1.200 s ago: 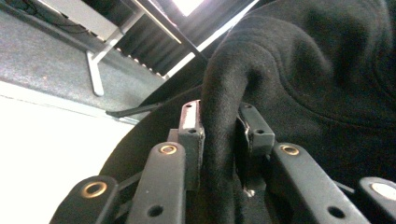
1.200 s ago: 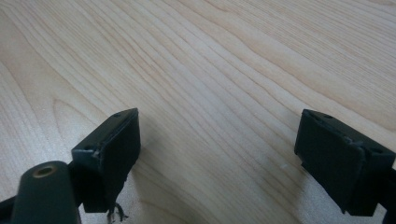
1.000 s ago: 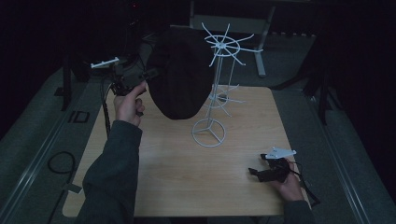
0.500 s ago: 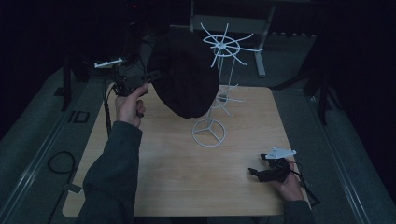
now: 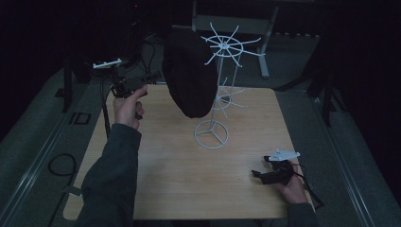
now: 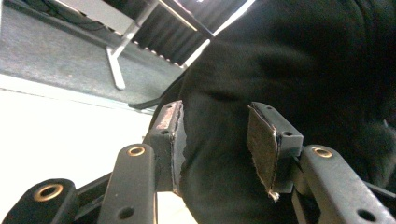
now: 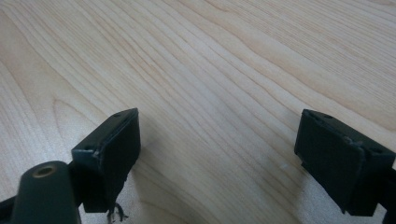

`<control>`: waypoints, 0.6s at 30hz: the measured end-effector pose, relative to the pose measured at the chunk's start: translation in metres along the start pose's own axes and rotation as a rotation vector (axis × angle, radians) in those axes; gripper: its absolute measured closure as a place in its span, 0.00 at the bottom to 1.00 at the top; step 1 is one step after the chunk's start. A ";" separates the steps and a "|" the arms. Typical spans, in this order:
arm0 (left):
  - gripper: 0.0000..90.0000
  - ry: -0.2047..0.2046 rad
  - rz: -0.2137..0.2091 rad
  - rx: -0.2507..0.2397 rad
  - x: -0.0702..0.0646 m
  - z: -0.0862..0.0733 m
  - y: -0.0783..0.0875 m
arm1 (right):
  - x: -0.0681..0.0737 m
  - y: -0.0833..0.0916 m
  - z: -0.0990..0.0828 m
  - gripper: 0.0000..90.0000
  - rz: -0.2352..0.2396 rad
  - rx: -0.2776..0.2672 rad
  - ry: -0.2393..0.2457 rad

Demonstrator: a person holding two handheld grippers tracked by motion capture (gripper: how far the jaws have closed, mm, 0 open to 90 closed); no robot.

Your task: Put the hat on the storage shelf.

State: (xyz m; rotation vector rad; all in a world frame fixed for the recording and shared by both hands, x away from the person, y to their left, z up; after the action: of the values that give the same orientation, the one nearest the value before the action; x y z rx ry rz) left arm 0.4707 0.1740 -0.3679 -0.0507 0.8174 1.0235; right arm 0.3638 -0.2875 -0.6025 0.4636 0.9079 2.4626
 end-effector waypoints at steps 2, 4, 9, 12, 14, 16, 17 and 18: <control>0.64 -0.019 0.018 -0.002 0.000 -0.001 0.001 | 0.000 0.000 0.000 0.16 0.000 0.000 0.000; 0.64 -0.042 0.037 -0.005 -0.001 -0.001 0.002 | 0.000 0.000 0.000 0.16 0.000 0.000 0.000; 0.64 -0.099 0.092 -0.005 -0.001 -0.004 0.005 | 0.000 0.000 0.000 0.16 0.000 0.000 0.000; 0.64 -0.125 0.119 -0.005 -0.001 -0.005 0.008 | 0.000 0.000 0.000 0.16 0.000 0.000 0.000; 0.64 -0.154 0.141 -0.001 0.000 -0.006 0.010 | 0.000 0.000 0.000 0.16 0.000 0.000 0.000; 0.64 -0.180 0.164 0.001 -0.001 -0.008 0.013 | 0.000 0.000 0.000 0.16 0.000 0.000 0.000; 0.64 -0.180 0.164 0.001 -0.001 -0.008 0.013 | 0.000 0.000 0.000 0.16 0.000 0.000 0.000; 0.64 -0.211 0.186 0.007 -0.001 -0.010 0.016 | 0.000 0.000 0.000 0.16 0.000 0.000 0.000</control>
State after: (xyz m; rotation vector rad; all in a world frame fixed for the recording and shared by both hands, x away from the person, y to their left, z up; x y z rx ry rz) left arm 0.4526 0.1778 -0.3697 0.1393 0.6412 1.1795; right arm 0.3638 -0.2875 -0.6025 0.4634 0.9076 2.4625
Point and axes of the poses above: each handheld gripper's, and its own axes: y roughly backward along the jaws, z roughly out of its top, x roughly to its left, the point moved 6 cm from there along -y, roughly forward along the jaws, and after that the axes turned 13 degrees about z, right-handed, at the moved point
